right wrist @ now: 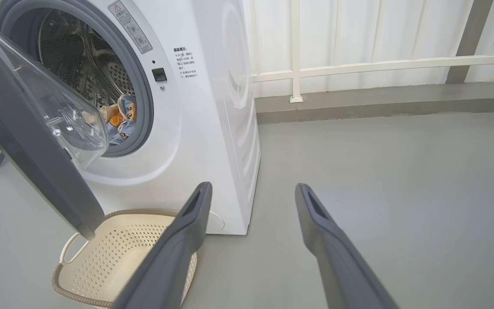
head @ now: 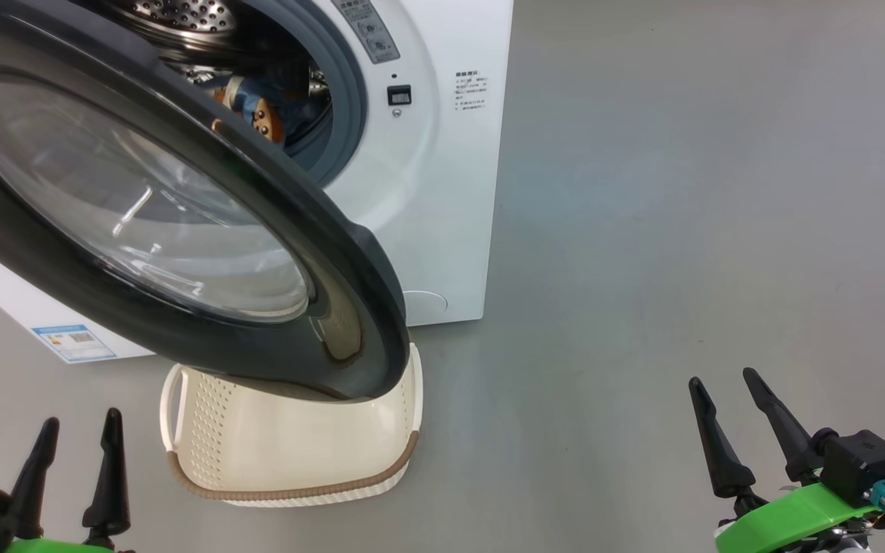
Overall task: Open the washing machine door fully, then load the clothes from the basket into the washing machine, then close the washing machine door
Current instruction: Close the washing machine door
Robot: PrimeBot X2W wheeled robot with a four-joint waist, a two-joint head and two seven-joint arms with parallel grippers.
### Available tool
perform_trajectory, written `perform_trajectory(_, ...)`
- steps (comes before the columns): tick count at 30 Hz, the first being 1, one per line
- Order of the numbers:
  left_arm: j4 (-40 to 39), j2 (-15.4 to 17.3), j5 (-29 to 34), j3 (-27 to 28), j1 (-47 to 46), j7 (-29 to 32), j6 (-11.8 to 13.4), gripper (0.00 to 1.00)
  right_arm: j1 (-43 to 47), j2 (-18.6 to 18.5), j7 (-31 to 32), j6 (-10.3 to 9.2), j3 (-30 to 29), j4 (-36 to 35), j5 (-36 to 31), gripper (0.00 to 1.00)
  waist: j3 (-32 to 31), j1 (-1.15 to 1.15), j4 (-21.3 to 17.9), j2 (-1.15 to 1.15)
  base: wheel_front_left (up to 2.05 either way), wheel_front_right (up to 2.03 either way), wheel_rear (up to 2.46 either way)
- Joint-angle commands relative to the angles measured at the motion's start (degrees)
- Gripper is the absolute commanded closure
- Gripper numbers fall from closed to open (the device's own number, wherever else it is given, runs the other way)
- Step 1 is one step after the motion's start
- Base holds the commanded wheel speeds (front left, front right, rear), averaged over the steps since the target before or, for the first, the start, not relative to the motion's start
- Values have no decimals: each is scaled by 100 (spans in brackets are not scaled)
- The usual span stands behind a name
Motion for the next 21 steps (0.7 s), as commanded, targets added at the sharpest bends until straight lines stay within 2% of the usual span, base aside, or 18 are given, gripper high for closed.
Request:
perform_trajectory(1,-81,99,90,248,-81,-37,-9,0,-60,-49,-28,9,81,-139,-11,0,6,0,-2,0,0,0,0)
perform_trajectory(21,-39,33,164,206,-130,-37,-9,0,-80,-40,-28,9,19,-165,-45,0,28,0,37,0,0,0,0)
